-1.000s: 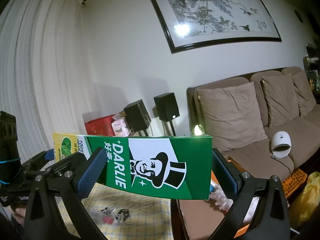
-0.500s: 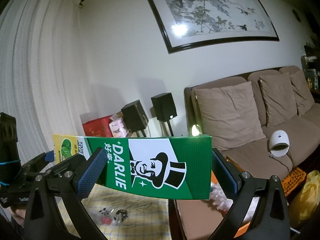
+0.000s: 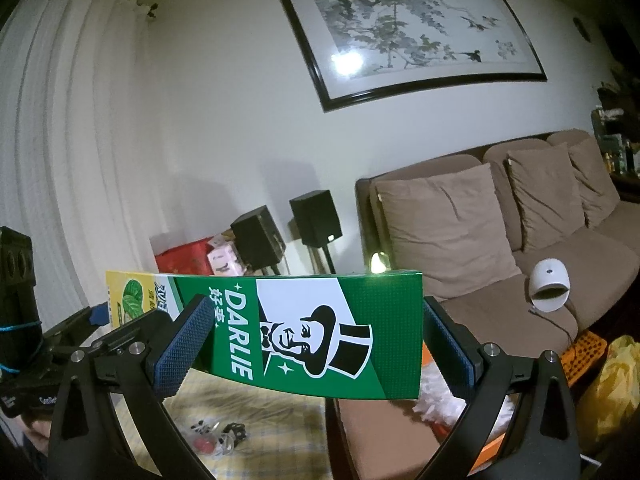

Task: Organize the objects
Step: 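Hold the toothpaste box with both grippers and swing it toward the box, then carry the toothpaste box with both grippers over the orange-lined box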

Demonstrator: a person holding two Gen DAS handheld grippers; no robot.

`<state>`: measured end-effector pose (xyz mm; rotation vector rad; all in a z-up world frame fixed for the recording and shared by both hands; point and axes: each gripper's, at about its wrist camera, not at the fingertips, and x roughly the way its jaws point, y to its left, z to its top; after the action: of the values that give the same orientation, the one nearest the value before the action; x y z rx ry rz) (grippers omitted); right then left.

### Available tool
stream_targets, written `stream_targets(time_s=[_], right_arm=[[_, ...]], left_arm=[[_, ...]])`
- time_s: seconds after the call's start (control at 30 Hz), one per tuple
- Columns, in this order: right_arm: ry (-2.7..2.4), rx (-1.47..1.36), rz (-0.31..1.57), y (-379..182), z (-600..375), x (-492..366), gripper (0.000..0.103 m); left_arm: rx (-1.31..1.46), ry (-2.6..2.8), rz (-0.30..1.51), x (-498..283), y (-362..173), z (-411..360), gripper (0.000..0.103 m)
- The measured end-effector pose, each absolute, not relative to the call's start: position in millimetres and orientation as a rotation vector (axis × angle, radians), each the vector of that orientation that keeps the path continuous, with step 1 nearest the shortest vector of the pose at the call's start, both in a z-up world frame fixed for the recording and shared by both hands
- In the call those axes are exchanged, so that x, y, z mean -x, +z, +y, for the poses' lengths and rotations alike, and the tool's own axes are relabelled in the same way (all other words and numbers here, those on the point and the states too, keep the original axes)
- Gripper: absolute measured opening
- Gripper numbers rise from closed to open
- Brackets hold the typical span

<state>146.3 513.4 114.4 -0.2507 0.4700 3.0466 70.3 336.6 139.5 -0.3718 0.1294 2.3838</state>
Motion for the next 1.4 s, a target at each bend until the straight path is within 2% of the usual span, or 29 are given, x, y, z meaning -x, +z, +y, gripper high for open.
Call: stream_targets(time_s=[1.4], right_arm=[[2.977, 0.281, 0.478, 117, 532, -151, 0.102]], left_arm=[[0.4, 2.318, 0.135, -64, 135, 365, 0.103]])
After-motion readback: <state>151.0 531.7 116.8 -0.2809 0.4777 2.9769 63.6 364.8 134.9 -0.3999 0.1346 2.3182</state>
